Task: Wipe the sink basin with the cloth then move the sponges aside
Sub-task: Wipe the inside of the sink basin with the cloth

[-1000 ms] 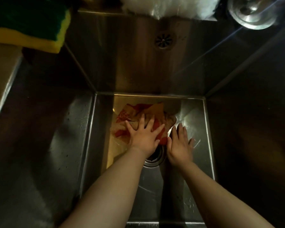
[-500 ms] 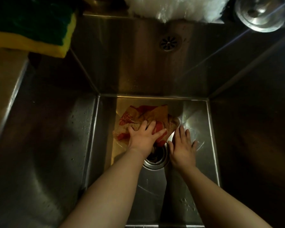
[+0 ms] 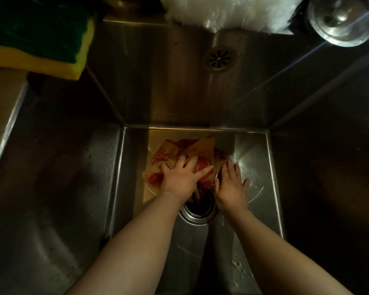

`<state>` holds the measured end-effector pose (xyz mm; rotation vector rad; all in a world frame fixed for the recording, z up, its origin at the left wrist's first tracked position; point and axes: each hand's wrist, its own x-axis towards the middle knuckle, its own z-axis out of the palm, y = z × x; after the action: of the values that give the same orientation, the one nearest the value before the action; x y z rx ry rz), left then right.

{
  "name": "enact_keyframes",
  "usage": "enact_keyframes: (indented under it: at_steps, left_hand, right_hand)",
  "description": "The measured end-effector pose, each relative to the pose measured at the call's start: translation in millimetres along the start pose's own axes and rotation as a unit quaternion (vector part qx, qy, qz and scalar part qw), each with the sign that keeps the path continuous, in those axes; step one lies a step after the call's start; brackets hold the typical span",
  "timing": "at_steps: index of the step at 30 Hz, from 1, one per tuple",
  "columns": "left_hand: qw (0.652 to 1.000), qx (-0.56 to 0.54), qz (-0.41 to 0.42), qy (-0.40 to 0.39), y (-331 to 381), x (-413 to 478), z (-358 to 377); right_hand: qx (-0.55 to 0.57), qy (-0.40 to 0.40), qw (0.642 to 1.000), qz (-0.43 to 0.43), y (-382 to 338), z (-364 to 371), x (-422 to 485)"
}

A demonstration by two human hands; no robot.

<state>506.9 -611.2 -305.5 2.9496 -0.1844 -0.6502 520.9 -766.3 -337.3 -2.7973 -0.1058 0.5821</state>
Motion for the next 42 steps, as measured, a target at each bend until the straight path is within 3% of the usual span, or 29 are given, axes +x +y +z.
enact_keyframes:
  at_steps: [8, 18, 21, 28, 42]
  left_hand:
    - [0.992, -0.065, -0.108, -0.004, -42.9, 22.5, -17.5]
    - [0.997, -0.055, -0.048, 0.019, -42.6, -33.6, 15.5]
    - [0.995, -0.058, -0.068, 0.040, -37.9, -43.5, 27.0]
    - [0.989, -0.097, -0.109, -0.027, -39.8, -15.6, 17.2]
    - [0.980, -0.131, -0.139, -0.061, -69.4, 23.6, -9.7]
  right_hand:
    - [-0.002, -0.003, 1.000, 0.008, -0.7, 2.6, 2.2]
    - [-0.003, 0.006, 1.000, 0.010, -3.5, 4.7, -2.0]
    - [-0.016, 0.005, 1.000, 0.011, -6.2, 6.9, -4.6]
    - [-0.008, 0.001, 1.000, -0.010, -18.3, 8.9, -3.3]
    - [-0.004, -0.015, 1.000, -0.004, -23.2, 1.0, 6.8]
